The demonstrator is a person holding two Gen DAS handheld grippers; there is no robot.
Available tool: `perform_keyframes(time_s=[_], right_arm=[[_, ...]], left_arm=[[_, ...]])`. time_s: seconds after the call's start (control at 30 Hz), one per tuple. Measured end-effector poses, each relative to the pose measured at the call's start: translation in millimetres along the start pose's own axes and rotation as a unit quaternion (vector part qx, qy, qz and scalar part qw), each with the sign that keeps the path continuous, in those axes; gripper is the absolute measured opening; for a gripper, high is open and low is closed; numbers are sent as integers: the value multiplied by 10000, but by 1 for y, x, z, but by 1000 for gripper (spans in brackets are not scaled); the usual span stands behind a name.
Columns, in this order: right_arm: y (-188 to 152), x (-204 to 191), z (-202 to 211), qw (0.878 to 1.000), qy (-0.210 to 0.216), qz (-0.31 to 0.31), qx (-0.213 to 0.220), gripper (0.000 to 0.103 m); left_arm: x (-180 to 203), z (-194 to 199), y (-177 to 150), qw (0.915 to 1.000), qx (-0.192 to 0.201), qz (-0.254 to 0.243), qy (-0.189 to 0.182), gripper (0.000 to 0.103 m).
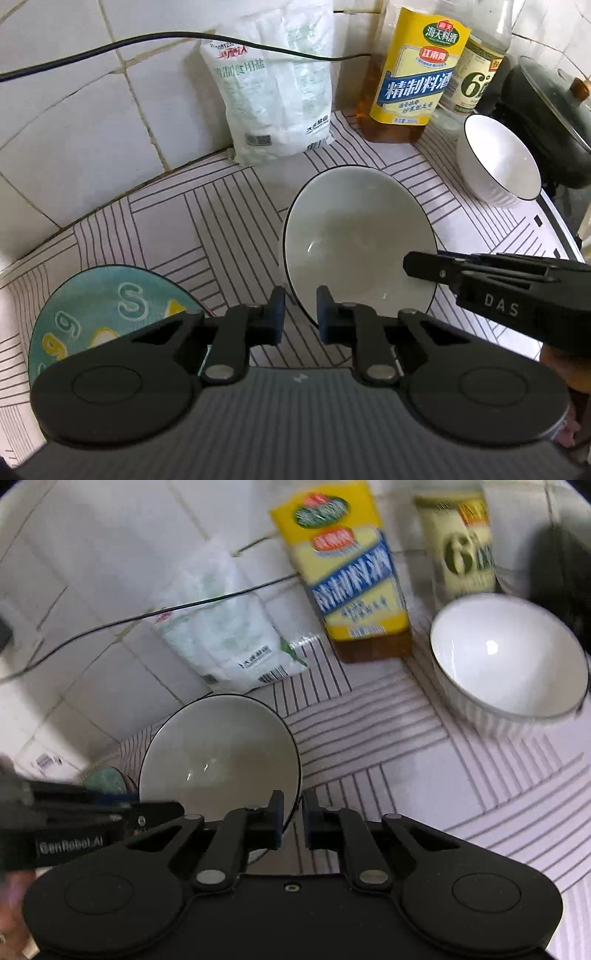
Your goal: Organize plates and bowls
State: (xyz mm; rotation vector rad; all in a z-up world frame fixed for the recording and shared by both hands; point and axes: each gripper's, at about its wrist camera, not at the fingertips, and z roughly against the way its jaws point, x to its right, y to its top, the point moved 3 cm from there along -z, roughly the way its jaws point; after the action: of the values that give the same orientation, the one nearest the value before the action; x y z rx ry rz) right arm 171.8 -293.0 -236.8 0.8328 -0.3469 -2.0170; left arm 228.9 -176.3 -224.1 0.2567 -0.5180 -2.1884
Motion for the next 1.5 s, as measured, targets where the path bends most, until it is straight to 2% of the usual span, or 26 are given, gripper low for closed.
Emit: perform_keyframes(time_s=[0.17, 0.47, 0.67, 0.8, 1.23, 1.5], right_arm=[[-2, -1, 8, 9997, 54, -203, 97, 13], [0, -28, 58, 9985, 113, 40, 528, 13], [-12, -38, 95, 9970, 242, 68, 738, 13], [-27, -42, 109, 9966, 280, 43, 780, 13], [-67, -32, 118, 9969, 433, 23, 661, 14], [-78, -32, 109, 9983, 236, 204, 491, 14]], left_arm=[[2, 13, -1, 10000, 37, 0, -25, 16], [12, 67, -9, 9996, 244, -148, -37, 16], [18, 92, -28, 9998, 63, -41, -180, 16], [24, 102, -42, 9998, -80, -81, -138, 16], [35, 90, -73, 9979, -646, 26, -90, 16], [41, 77, -78, 9953, -958, -95, 61, 16]])
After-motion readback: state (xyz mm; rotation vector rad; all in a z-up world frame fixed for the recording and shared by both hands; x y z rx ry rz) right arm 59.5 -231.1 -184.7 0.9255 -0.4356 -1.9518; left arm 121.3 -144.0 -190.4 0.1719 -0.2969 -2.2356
